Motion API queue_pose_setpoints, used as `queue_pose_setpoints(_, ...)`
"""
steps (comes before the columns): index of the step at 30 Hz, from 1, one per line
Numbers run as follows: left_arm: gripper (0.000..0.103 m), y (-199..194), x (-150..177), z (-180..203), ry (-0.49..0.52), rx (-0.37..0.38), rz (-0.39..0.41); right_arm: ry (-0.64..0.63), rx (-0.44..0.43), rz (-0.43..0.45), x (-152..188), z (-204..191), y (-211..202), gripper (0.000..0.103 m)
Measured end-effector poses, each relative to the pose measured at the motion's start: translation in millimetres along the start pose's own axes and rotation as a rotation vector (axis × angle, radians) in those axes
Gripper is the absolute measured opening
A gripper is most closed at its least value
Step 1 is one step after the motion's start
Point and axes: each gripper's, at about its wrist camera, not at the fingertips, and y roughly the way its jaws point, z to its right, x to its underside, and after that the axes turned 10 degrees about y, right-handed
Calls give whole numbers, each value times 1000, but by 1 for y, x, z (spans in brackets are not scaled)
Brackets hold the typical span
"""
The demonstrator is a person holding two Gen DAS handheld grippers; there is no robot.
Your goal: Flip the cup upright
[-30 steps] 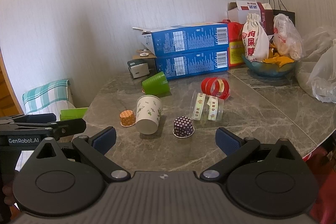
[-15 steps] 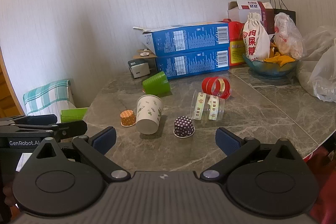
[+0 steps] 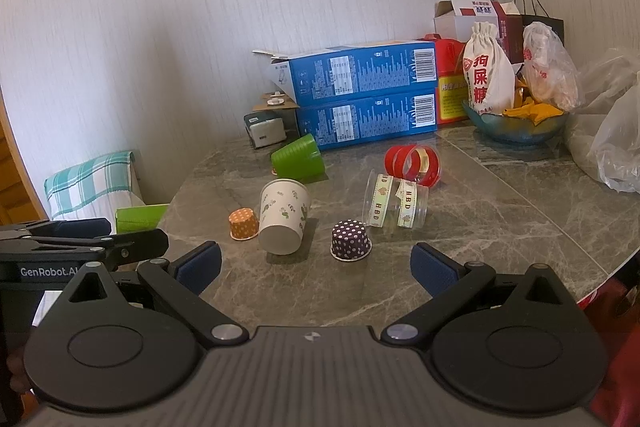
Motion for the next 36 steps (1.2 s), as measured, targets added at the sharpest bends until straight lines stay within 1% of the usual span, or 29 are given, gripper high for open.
queue_pose_setpoints(10,100,-2,-2,1,0,5,4,1,5,2,0,0,-1,102)
queue_pose_setpoints(20,100,-13,-4,-2,-1,32,22,-16,22,7,0,-8,-15,102)
queue_pose_setpoints(25,100,-9,-6,-4,7,39,11,-11,35,4,-2,-10,-17,102)
queue_pose_setpoints(28,100,-8,-9,-4,44,41,17,-6,32,10,-2,-11,-14,102)
queue_pose_setpoints(31,100,-11,-17,-5,112,69,78,5,17,3,-5,-10,-9,102)
queue_pose_setpoints(34,100,-4,-37,-4,195,90,106,22,9,-5,-10,-7,-2,102)
queue_pose_setpoints(36,100,7,-54,-5,223,120,97,47,4,-9,-15,-1,4,102)
